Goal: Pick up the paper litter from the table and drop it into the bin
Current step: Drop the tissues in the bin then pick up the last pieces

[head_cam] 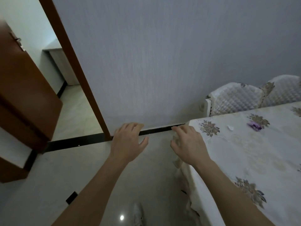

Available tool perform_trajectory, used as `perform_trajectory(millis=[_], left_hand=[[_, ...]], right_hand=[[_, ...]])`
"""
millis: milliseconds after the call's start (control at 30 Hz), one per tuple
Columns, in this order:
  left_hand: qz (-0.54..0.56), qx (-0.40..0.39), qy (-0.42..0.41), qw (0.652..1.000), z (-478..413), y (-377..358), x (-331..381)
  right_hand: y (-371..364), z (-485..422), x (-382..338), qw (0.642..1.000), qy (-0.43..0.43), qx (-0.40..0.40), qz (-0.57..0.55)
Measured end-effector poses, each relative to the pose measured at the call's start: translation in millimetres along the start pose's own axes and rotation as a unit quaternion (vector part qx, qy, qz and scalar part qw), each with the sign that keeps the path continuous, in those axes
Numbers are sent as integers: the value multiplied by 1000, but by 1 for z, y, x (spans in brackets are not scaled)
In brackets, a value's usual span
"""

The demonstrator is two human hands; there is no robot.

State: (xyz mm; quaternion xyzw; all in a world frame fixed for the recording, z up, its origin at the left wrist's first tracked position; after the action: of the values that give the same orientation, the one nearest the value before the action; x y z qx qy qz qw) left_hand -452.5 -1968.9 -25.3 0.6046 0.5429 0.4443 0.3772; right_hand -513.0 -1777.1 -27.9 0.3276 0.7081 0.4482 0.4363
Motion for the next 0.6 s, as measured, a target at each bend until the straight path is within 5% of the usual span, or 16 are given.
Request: perform_trajectory(millis=[267, 600], left_hand=[[23, 5, -17, 1000, -106, -15, -109], [74, -29, -53, 995, -207, -64, -159]], right_hand=[[-47, -131, -55, 1000, -26, 14, 2], [-90, -237, -46, 997, -69, -2, 16]])
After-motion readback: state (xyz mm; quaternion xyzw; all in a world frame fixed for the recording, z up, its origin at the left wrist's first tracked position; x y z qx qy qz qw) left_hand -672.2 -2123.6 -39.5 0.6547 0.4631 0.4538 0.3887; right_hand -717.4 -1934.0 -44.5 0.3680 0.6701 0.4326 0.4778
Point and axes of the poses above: each hand's wrist, its own z-axis away from the middle knuckle, its own y-axis out of the back of the hand, x = y × z, the point moved 9 cm from there along -z, towards the middle knuckle, and after that the axes turned 9 degrees about -y, right-handed, at the moved point
